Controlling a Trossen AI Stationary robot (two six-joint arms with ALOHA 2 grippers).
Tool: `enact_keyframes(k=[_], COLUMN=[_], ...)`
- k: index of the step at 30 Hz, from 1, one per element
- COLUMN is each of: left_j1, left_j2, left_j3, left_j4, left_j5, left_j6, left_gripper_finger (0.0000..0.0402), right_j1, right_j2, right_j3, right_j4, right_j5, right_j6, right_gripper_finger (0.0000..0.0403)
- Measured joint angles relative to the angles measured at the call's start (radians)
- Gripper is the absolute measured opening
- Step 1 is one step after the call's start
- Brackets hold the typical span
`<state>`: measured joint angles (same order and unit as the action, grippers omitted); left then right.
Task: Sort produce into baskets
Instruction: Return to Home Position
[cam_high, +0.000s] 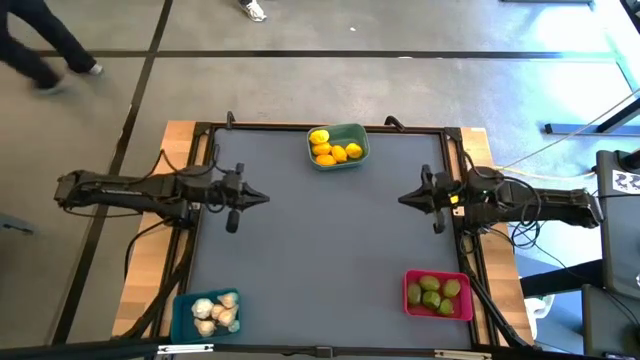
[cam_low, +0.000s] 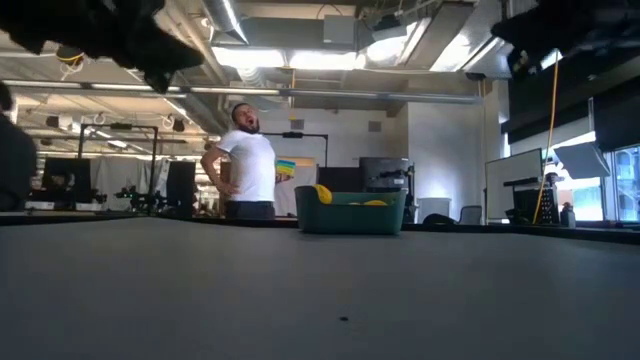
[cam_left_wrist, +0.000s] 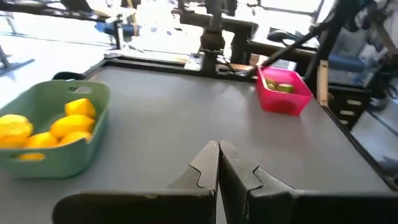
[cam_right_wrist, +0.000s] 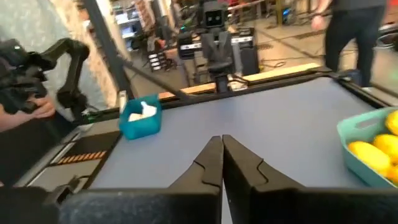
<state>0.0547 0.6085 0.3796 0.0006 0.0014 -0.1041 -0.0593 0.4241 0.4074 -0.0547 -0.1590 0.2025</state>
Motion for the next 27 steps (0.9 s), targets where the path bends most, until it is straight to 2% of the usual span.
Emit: enact_keyframes(k=[6, 17, 27], left_j1=[0.000, 0.000, 0.000], left_j2=[-0.149, -0.384, -0.609], left_j3=[-0.102, -0.256, -0.353], left_j4=[0.014, 0.041, -0.027], left_j5=[-0.068, -0.087, -0.086], left_j6=[-0.012, -0.032, -0.057], left_gripper_finger=[0.0006, 0.0003, 0.0003], right_j1=[0.000, 0.000, 0.000], right_j2=[-0.121, -0.254, -0.370], right_j3=[-0.129, -0.313, -0.394], right_j4=[0.074, 0.131, 0.126], right_j5=[0.087, 0.274, 0.272], right_j6=[0.009, 0.075, 0.085], right_gripper_finger=[0.0013, 0.0014, 0.0014])
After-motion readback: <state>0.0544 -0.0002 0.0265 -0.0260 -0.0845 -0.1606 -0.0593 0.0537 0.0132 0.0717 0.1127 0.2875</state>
